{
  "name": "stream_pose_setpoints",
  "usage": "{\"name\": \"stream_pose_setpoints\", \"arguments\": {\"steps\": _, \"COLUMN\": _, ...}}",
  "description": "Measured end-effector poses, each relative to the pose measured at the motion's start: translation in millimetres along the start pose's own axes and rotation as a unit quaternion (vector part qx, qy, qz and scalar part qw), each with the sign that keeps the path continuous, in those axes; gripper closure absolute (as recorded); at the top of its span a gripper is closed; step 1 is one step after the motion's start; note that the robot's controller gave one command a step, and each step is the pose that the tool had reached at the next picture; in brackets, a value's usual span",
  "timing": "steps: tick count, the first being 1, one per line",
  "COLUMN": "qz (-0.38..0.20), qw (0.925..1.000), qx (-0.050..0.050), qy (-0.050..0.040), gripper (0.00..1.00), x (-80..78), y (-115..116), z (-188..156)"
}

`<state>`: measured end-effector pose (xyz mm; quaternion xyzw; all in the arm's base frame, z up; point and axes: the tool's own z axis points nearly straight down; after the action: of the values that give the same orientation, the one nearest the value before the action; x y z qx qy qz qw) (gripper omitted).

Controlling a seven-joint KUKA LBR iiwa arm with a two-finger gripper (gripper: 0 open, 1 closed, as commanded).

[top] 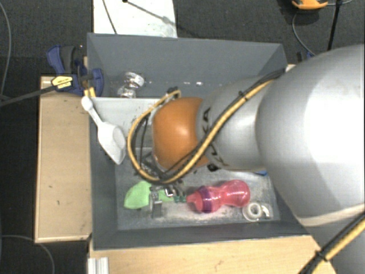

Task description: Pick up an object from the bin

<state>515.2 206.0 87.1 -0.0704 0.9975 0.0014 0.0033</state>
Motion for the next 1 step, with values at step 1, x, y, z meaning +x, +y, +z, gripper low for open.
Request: {"name": "stream_pose_setpoints", "arguments": {"steps": 1, "qz": -0.037, "qw": 0.9993, "qx": 0.001, "qy": 0.0018, "gripper": 1.0, "x": 5.1, "y": -4.5, "z": 16.4}}
